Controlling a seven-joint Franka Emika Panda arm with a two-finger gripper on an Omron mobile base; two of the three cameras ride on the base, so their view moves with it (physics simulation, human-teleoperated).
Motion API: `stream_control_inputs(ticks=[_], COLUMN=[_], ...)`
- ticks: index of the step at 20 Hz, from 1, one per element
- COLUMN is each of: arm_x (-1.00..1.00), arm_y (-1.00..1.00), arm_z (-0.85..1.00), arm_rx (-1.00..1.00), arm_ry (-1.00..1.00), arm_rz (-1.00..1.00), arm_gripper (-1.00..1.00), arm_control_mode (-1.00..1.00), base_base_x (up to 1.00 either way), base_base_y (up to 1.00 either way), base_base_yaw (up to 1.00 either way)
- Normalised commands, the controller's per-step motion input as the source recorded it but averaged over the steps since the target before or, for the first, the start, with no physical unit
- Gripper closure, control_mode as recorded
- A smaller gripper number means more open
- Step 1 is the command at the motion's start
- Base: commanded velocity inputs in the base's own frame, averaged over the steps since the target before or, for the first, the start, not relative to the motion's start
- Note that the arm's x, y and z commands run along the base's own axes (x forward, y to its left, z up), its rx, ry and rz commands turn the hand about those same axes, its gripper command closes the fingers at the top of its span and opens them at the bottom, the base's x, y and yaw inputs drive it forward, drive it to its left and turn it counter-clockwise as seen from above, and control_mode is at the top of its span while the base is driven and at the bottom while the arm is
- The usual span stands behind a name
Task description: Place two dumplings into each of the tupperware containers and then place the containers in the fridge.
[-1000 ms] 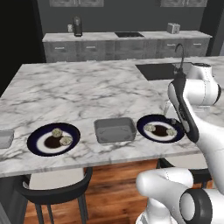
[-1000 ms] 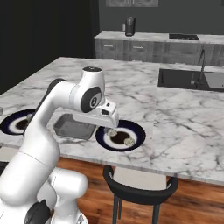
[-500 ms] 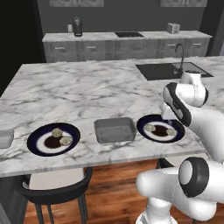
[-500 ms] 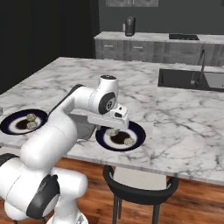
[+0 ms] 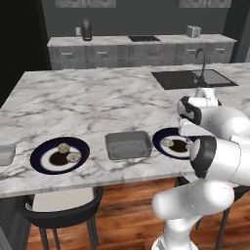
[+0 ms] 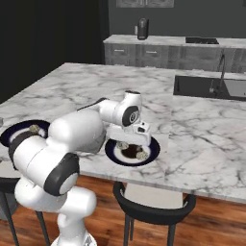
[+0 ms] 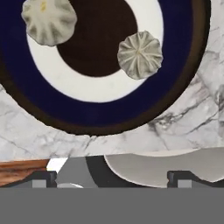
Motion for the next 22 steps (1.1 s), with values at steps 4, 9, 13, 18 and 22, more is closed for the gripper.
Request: stream_control_inputs(ticks=[4, 9, 13, 18, 22], arm_x=[0.61, 0.51, 0.62, 0.41, 0.15], arm_y=[-0.33, -0.14, -0.06, -0.21, -0.18], arm_z=[-0.56, -0.49, -0.44, -0.31, -0.13], arm_rx=[0.01, 0.03, 0.06, 0.04, 0.00], arm_ry=[0.03, 0.02, 0.08, 0.07, 0.00], arm_rz=[0.00, 0.00, 0.00, 0.00, 0.00], arm_gripper=[-1.00, -1.00, -1.00, -1.00, -1.00], arm_control_mode=[-1.00, -1.00, -1.00, -1.00, -1.00], base_base_x=[0.00, 0.00, 0.00, 0.00, 0.00], base_base_y=[0.00, 0.00, 0.00, 0.00, 0.00], base_base_yaw=[0.00, 0.00, 0.00, 0.00, 0.00])
